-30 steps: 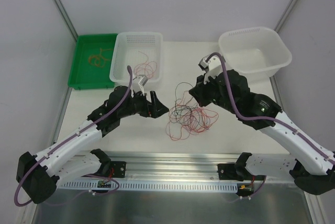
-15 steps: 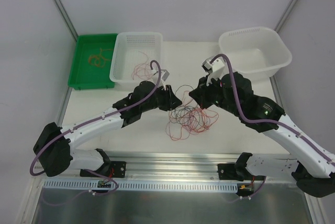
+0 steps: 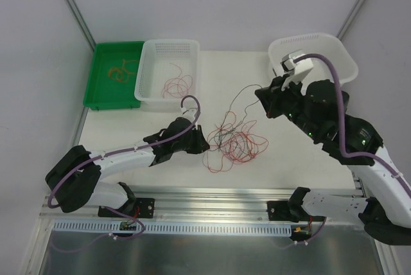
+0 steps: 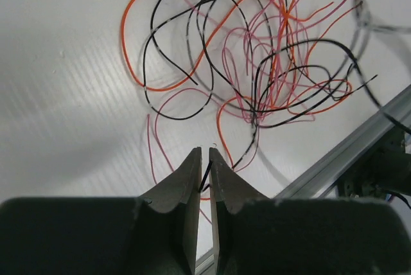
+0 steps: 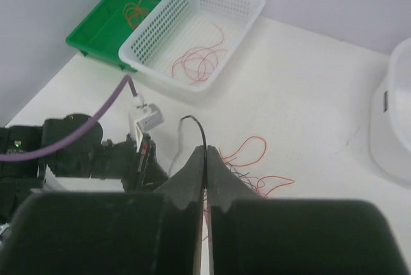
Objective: Untangle the cables
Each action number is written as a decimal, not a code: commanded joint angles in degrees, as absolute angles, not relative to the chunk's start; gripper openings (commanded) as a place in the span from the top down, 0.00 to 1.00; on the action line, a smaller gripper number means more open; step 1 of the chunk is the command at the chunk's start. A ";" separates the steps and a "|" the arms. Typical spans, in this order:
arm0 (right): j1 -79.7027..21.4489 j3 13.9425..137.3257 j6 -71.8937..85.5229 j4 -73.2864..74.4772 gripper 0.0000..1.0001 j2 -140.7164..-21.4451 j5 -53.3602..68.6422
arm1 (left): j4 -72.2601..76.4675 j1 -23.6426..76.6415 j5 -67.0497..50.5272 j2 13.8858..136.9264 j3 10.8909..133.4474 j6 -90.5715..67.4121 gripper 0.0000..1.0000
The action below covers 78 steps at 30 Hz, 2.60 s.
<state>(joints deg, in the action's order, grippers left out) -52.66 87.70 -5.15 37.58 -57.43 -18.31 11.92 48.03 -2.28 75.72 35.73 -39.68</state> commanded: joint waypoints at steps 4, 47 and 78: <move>-51.68 98.69 -10.01 36.65 0.99 -58.18 -24.95 | 9.94 48.34 2.63 75.15 34.98 -40.52 0.91; -36.05 102.12 -18.11 26.46 0.99 -64.93 -34.20 | -30.14 25.76 -1.65 57.74 52.02 -26.20 0.01; -0.09 112.32 -8.53 7.73 0.49 -110.38 -16.70 | -32.70 13.98 -7.82 55.72 47.64 -19.86 0.01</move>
